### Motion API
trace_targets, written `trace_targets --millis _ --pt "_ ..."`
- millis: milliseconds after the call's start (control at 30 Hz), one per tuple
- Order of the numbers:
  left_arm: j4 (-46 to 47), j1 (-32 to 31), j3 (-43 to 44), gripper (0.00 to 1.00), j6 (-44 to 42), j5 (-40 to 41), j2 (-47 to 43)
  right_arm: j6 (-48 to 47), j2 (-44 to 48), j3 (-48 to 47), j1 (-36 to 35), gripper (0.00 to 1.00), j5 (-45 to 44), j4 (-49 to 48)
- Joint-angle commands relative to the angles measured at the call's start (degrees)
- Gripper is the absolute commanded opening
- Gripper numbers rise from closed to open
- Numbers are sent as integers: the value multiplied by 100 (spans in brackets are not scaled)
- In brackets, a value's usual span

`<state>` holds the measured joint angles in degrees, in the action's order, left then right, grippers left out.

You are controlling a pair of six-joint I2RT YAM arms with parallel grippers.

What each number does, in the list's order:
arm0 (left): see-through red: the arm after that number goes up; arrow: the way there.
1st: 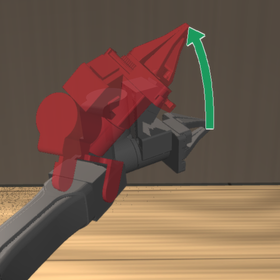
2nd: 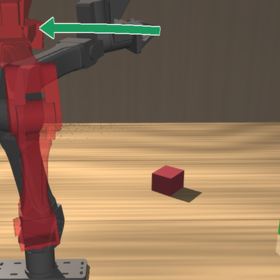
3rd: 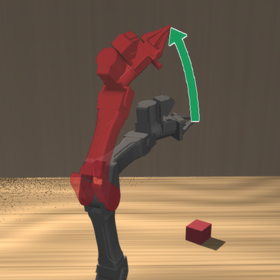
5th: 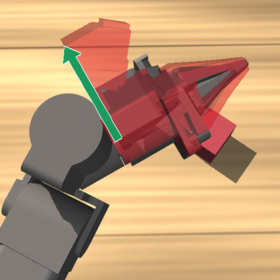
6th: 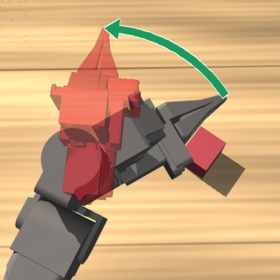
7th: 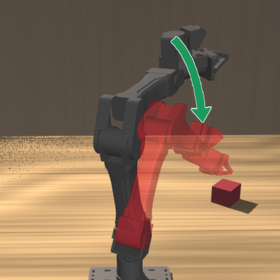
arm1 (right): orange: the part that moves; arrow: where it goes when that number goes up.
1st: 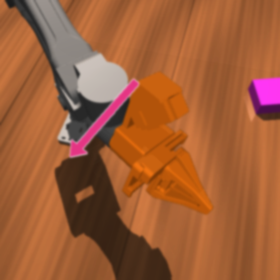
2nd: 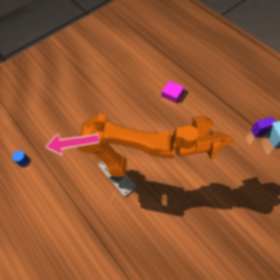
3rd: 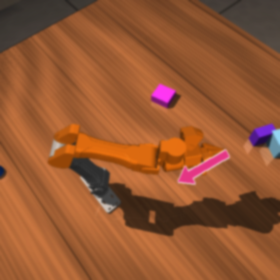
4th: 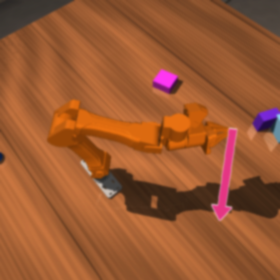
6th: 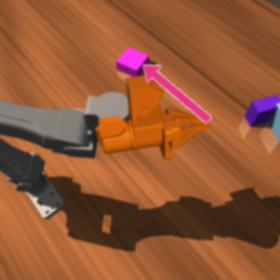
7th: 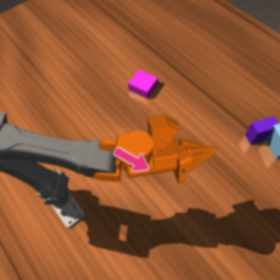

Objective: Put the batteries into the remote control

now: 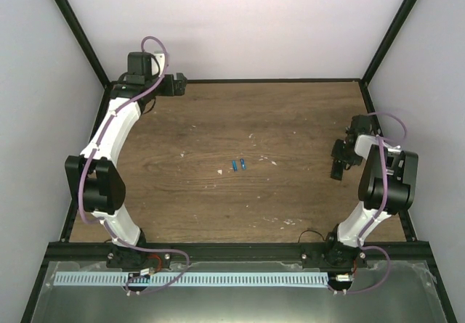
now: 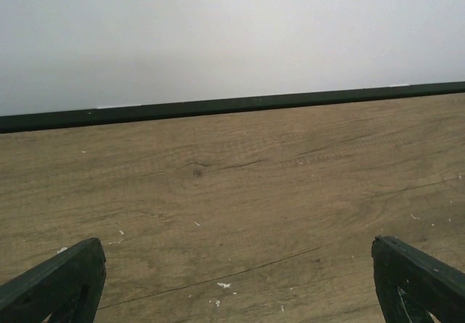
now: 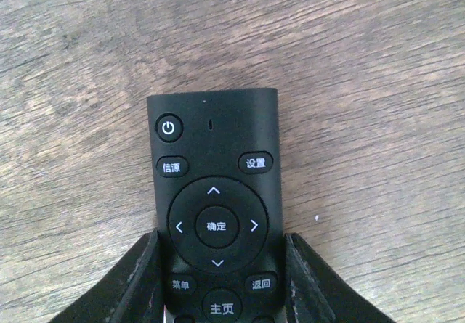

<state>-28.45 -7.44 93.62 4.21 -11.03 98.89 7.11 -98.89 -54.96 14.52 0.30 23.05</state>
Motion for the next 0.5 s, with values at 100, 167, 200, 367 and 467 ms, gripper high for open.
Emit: trace_targets --millis 100,167,200,367,467 --pt "26 -27 178 100 -7 -98 76 -28 -195 192 25 31 599 165" --pt "72 -25 156 100 52 -101 80 -21 -177 146 -5 31 765 137" --pt "102 -28 142 100 78 -101 72 -31 -167 113 -44 31 865 119" --pt "184 -22 88 100 240 -233 122 -49 -264 -370 -589 31 854 157" --pt "222 -16 91 100 397 -347 211 -96 -472 -956 -1162 31 963 206"
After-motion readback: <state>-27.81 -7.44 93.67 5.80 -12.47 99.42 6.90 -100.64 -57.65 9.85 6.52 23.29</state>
